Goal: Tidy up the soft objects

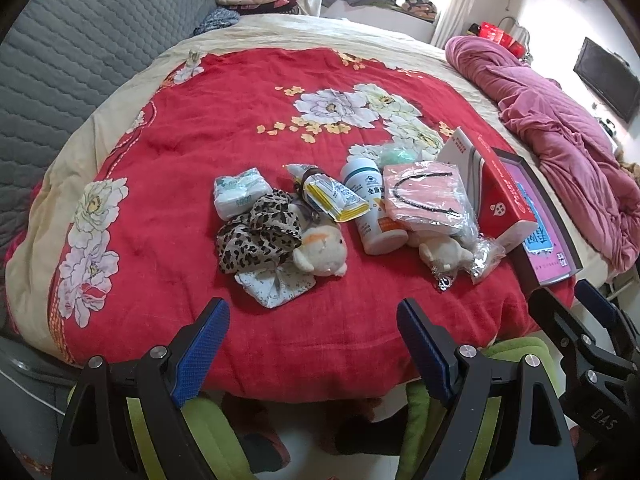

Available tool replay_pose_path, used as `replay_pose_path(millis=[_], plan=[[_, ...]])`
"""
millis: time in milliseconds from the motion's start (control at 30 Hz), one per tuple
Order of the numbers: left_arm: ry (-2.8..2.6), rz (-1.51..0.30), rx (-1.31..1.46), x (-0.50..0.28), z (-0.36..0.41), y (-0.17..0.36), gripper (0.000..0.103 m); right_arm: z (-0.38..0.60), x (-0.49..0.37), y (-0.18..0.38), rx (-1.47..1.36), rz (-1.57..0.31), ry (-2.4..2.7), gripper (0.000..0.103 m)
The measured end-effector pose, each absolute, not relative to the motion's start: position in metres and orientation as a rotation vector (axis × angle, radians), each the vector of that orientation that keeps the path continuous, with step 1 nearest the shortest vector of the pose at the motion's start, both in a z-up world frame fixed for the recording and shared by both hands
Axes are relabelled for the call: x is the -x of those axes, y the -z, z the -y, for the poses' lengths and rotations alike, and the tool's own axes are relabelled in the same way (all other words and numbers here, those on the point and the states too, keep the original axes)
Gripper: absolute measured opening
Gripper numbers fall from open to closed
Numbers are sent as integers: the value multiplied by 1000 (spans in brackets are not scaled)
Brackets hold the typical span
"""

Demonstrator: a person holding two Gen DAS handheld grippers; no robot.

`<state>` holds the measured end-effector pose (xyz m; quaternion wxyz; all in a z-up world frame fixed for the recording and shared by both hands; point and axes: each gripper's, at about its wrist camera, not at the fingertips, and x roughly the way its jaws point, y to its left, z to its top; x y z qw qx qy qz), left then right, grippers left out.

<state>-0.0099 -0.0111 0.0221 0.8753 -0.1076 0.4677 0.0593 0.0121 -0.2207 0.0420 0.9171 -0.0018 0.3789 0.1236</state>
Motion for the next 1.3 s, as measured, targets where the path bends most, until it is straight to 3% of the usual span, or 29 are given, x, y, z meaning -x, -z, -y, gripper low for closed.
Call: replay_pose_path(millis=[1300], plan=[[-120,-955,221,13,15,-28,86,222,-9,-53,12,-752,-240,101]])
